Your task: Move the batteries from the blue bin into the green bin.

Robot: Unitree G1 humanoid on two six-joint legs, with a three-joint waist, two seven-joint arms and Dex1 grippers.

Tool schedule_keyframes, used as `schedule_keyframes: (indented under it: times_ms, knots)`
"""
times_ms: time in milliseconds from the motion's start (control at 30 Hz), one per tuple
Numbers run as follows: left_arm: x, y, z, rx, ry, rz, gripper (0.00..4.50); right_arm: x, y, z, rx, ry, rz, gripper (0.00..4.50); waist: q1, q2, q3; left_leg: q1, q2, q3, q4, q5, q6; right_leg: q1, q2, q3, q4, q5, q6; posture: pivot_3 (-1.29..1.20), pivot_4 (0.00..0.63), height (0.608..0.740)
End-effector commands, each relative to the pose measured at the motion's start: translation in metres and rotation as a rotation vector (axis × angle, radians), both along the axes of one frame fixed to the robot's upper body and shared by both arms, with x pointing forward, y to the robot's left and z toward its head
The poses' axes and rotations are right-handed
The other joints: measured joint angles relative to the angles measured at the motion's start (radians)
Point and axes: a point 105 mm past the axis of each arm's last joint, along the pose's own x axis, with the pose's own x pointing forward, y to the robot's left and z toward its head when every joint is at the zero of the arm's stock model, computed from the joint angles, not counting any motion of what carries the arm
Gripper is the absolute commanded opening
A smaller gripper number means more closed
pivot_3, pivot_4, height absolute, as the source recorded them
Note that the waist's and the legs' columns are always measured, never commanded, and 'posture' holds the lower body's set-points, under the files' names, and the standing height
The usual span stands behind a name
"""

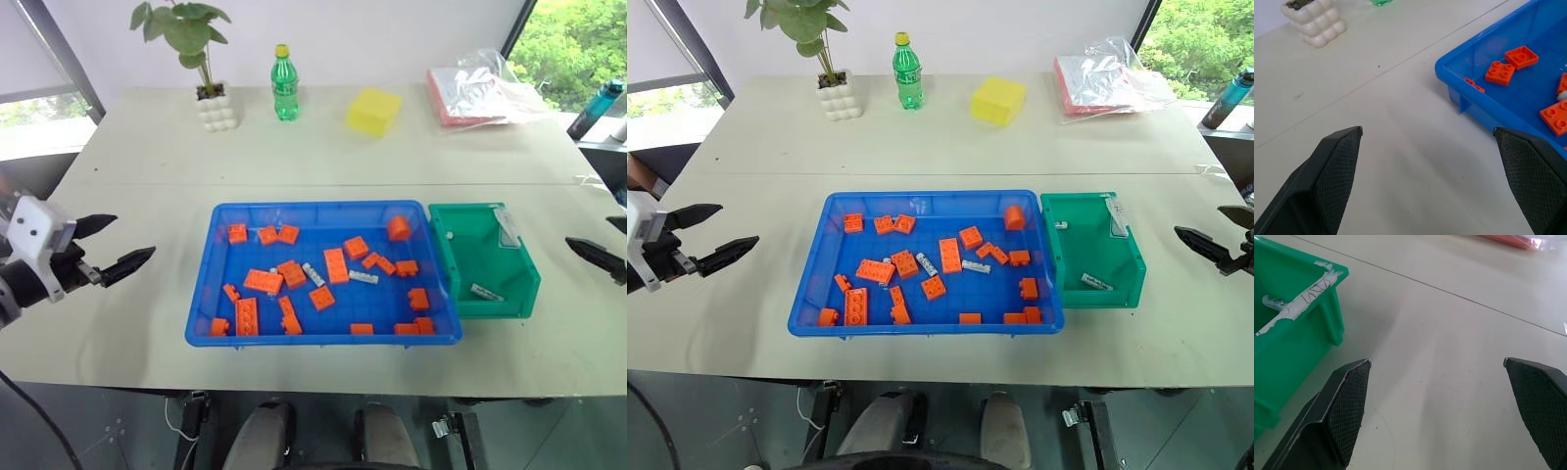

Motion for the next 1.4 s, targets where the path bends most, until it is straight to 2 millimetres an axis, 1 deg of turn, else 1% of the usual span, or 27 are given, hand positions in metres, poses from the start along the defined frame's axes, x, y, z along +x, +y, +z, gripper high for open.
schedule_keyframes:
  times_ms: [33, 133, 233, 300, 367, 467, 500, 533, 600, 667, 733, 767, 833, 900, 967, 1000, 1033, 1067, 1133, 1200, 1233, 1267, 1300, 1400]
  knots:
    - [0.002, -0.005, 0.01, 0.002, -0.051, -0.016, 4.5, -0.002, -0.003, 0.014, -0.024, -0.045, -0.005, 4.49, 0.0, 0.0, 0.0, 0.0, 0.0, 0.0, 0.0, 0.0, 0.0, 0.0, 0.0, 0.0, 0.0, 0.0, 0.0, 0.0, 0.15, 0.728]
    - [0.004, -0.007, 0.008, -0.001, -0.045, -0.013, 4.5, -0.002, -0.004, 0.014, -0.024, -0.047, -0.008, 4.49, 0.0, 0.0, 0.0, 0.0, 0.0, 0.0, 0.0, 0.0, 0.0, 0.0, 0.0, 0.0, 0.0, 0.0, 0.0, 0.0, 0.15, 0.728]
    - [0.006, -0.009, 0.011, -0.015, -0.045, -0.022, 4.5, -0.004, -0.004, 0.014, -0.013, -0.039, -0.012, 4.49, 0.0, 0.0, 0.0, 0.0, 0.0, 0.0, 0.0, 0.0, 0.0, 0.0, 0.0, 0.0, 0.0, 0.0, 0.0, 0.0, 0.15, 0.728]
    - [0.006, -0.009, 0.012, -0.036, -0.032, -0.027, 4.5, -0.007, -0.003, 0.013, 0.029, -0.029, -0.004, 4.49, 0.001, 0.0, 0.0, 0.0, 0.0, 0.0, 0.0, 0.0, 0.0, 0.0, 0.0, 0.0, 0.0, 0.0, 0.0, 0.0, 0.15, 0.728]
    - [0.008, -0.011, 0.013, -0.037, -0.032, -0.032, 4.5, -0.007, -0.002, 0.014, 0.025, -0.026, 0.007, 4.49, 0.001, 0.0, 0.0, 0.0, 0.0, 0.0, 0.0, 0.0, 0.0, 0.0, 0.0, 0.0, 0.0, 0.0, 0.0, 0.0, 0.15, 0.728]
    - [0.012, -0.014, 0.02, -0.028, -0.056, -0.038, 4.5, 0.003, 0.004, 0.028, -0.004, -0.062, 0.014, 4.49, -0.001, 0.0, 0.0, 0.0, 0.0, 0.0, 0.0, 0.0, 0.0, 0.0, 0.0, 0.0, 0.0, 0.0, 0.0, 0.0, 0.15, 0.728]
    - [0.012, -0.018, 0.023, -0.041, -0.058, -0.054, 4.5, 0.006, 0.016, 0.039, -0.002, -0.075, 0.065, 4.49, -0.002, 0.0, 0.0, 0.0, 0.0, 0.0, 0.0, 0.0, 0.0, 0.0, 0.0, 0.0, 0.0, 0.0, 0.0, 0.0, 0.15, 0.728]
    - [0.011, -0.023, 0.025, -0.052, -0.053, -0.079, 4.5, 0.009, 0.032, 0.048, -0.01, -0.08, 0.135, 4.49, -0.004, 0.001, 0.001, 0.0, 0.0, 0.0, 0.0, 0.0, 0.0, 0.0, 0.0, 0.0, 0.0, 0.0, 0.0, 0.0, 0.15, 0.728]
    - [0.009, -0.029, 0.027, -0.063, -0.039, -0.117, 4.5, 0.011, 0.054, 0.058, -0.025, -0.076, 0.226, 4.49, -0.007, 0.002, 0.001, 0.0, 0.001, 0.001, 0.0, 0.0, 0.0, -0.001, 0.0, 0.0, 0.001, 0.0, 0.0, 0.0, 0.15, 0.728]
    - [0.005, -0.036, 0.028, -0.052, -0.019, -0.163, 4.5, 0.012, 0.08, 0.066, -0.038, -0.071, 0.327, 4.49, -0.006, 0.002, 0.001, 0.0, 0.001, 0.001, 0.0, 0.0, 0.0, -0.001, 0.0, 0.0, 0.001, 0.0, 0.0, 0.0, 0.15, 0.728]
    - [-0.005, -0.052, 0.032, -0.03, 0.017, -0.274, 4.5, 0.021, 0.135, 0.078, -0.069, -0.079, 0.501, 4.49, -0.007, 0.002, 0.001, 0.0, 0.001, 0.001, 0.0, 0.0, 0.0, -0.001, 0.0, 0.0, 0.001, 0.0, 0.0, 0.0, 0.15, 0.728]
    - [-0.008, -0.056, 0.034, -0.024, 0.028, -0.306, 4.5, 0.023, 0.151, 0.081, -0.079, -0.082, 0.546, 4.49, -0.008, 0.002, 0.001, 0.0, 0.001, 0.0, 0.0, 0.0, 0.0, -0.001, 0.0, 0.0, 0.001, 0.0, 0.0, 0.0, 0.15, 0.728]
    - [-0.013, -0.065, 0.039, -0.005, 0.048, -0.367, 4.5, 0.033, 0.192, 0.085, -0.05, -0.09, 0.626, 4.49, -0.009, 0.002, 0.002, 0.0, 0.001, 0.0, 0.001, 0.0, 0.0, -0.002, 0.0, 0.0, 0.001, 0.0, 0.0, 0.0, 0.15, 0.728]
    - [-0.017, -0.071, 0.043, 0.014, 0.067, -0.416, 4.5, 0.041, 0.238, 0.084, 0.001, -0.092, 0.726, 4.49, -0.006, 0.002, 0.002, -0.001, 0.001, 0.0, 0.0, 0.0, 0.0, -0.002, 0.0, 0.0, 0.001, 0.0, 0.0, 0.0, 0.15, 0.728]
    - [-0.018, -0.074, 0.043, 0.029, 0.078, -0.447, 4.5, 0.05, 0.287, 0.076, 0.076, -0.074, 0.804, 4.49, -0.005, 0.002, 0.002, -0.001, 0.001, -0.001, 0.0, 0.0, 0.0, -0.002, 0.0, 0.0, 0.001, 0.0, 0.0, 0.0, 0.15, 0.728]
    - [-0.018, -0.075, 0.043, 0.034, 0.082, -0.454, 4.5, 0.052, 0.306, 0.069, 0.077, -0.06, 0.836, 4.49, -0.006, 0.002, 0.002, -0.001, 0.001, -0.001, 0.0, 0.0, 0.0, -0.002, 0.0, 0.0, 0.001, 0.0, 0.0, 0.0, 0.15, 0.728]
    - [-0.018, -0.076, 0.043, 0.04, 0.084, -0.461, 4.5, 0.053, 0.326, 0.058, 0.052, -0.042, 0.874, 4.49, -0.005, 0.002, 0.002, -0.001, 0.001, -0.001, 0.0, 0.0, 0.0, -0.003, 0.0, 0.0, 0.002, 0.0, 0.0, 0.0, 0.15, 0.728]
    - [-0.018, -0.076, 0.042, 0.044, 0.084, -0.465, 4.5, 0.052, 0.337, 0.05, 0.029, -0.032, 0.898, 4.49, -0.002, 0.002, 0.002, -0.002, 0.001, -0.001, 0.0, 0.0, 0.0, -0.003, 0.0, 0.0, 0.002, 0.0, 0.0, 0.0, 0.15, 0.728]
    - [-0.018, -0.076, 0.042, 0.048, 0.085, -0.469, 4.5, 0.052, 0.346, 0.044, 0.006, -0.027, 0.915, 4.49, 0.005, 0.001, 0.002, -0.003, -0.001, -0.004, 0.0, 0.0, 0.0, -0.004, 0.0, 0.0, 0.003, 0.0, 0.0, 0.0, 0.15, 0.728]
    - [-0.021, -0.075, 0.037, 0.071, 0.118, -0.478, 4.5, 0.047, 0.387, 0.028, 0.001, 0.033, 0.985, 4.49, 0.001, 0.0, 0.002, -0.004, -0.004, -0.007, 0.001, 0.0, 0.0, -0.004, -0.001, 0.0, 0.003, 0.0, 0.0, 0.0, 0.15, 0.728]
    - [-0.024, -0.074, 0.034, 0.083, 0.137, -0.485, 4.5, 0.042, 0.403, 0.02, -0.011, 0.069, 1.02, 4.49, -0.004, 0.0, 0.002, -0.004, -0.004, -0.007, 0.001, 0.0, 0.0, -0.004, -0.001, 0.0, 0.004, 0.0, 0.0, 0.0, 0.15, 0.728]
    - [-0.026, -0.074, 0.032, 0.094, 0.146, -0.494, 4.5, 0.038, 0.415, 0.014, -0.029, 0.092, 1.047, 4.49, -0.012, 0.0, 0.002, -0.004, -0.004, -0.007, 0.001, 0.0, 0.0, -0.003, -0.001, 0.0, 0.004, 0.0, 0.0, 0.0, 0.15, 0.728]
    - [-0.027, -0.074, 0.031, 0.1, 0.15, -0.5, 4.5, 0.036, 0.419, 0.011, -0.041, 0.103, 1.057, 4.49, -0.023, 0.0, 0.002, -0.003, -0.004, -0.007, 0.001, 0.0, -0.001, -0.004, 0.0, 0.0, 0.004, 0.0, 0.0, 0.0, 0.15, 0.728]
    - [-0.029, -0.077, 0.031, 0.103, 0.132, -0.523, 4.5, 0.03, 0.435, -0.014, -0.101, 0.188, 1.083, 4.49, -0.028, 0.0, 0.002, -0.003, -0.003, -0.009, 0.0, 0.001, -0.001, -0.004, 0.0, -0.001, 0.005, 0.0, 0.0, 0.0, 0.15, 0.728]
